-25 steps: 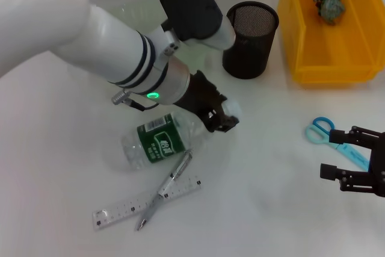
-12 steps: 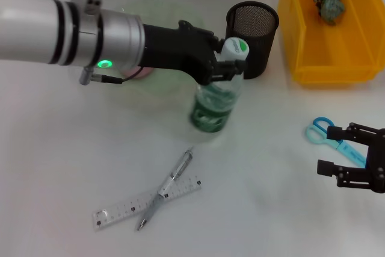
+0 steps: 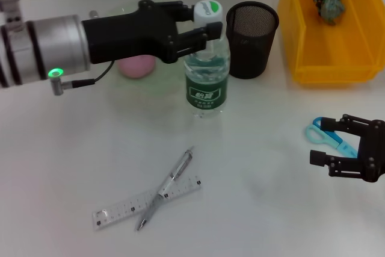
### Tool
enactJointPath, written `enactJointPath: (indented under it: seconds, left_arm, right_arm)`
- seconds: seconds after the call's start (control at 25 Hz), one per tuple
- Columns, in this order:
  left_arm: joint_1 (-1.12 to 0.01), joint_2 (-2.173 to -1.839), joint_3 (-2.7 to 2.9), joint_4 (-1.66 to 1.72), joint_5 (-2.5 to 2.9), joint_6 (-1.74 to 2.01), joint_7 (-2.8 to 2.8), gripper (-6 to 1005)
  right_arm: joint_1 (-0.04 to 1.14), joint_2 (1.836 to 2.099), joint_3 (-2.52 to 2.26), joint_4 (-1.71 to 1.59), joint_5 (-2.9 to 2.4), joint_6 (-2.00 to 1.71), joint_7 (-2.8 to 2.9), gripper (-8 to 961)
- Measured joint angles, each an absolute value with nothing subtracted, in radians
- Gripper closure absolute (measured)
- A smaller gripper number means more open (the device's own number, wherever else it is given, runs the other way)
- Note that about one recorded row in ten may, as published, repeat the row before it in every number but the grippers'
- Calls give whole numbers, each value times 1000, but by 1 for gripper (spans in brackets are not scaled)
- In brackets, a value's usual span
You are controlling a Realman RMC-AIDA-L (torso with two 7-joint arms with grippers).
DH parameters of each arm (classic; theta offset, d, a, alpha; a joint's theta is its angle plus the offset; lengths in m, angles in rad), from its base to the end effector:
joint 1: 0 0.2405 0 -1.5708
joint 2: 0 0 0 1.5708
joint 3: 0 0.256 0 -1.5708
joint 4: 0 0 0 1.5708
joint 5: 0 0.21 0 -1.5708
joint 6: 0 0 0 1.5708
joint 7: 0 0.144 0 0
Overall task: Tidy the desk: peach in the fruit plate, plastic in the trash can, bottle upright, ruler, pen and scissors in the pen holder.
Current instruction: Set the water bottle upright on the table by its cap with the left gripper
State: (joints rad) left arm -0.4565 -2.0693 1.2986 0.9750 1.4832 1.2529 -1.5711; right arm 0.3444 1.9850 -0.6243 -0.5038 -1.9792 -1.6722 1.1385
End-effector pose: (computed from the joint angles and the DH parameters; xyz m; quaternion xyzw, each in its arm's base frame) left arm -0.1670 0.3565 -0.0094 -0.9312 -0.1499 -0.2990 0.1445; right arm 0.3315 0.2599 0.0202 -0.9279 0.2246 0.2563 0.1511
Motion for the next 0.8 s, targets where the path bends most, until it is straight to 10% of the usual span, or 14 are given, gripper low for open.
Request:
enactJointPath:
  seconds: [0.8]
  left_arm:
    - [-387,-2063,891,397,1328,1674,-892,563]
  right_arm:
    - [424,1999,-624,-477,-1979,-1661,1140,123]
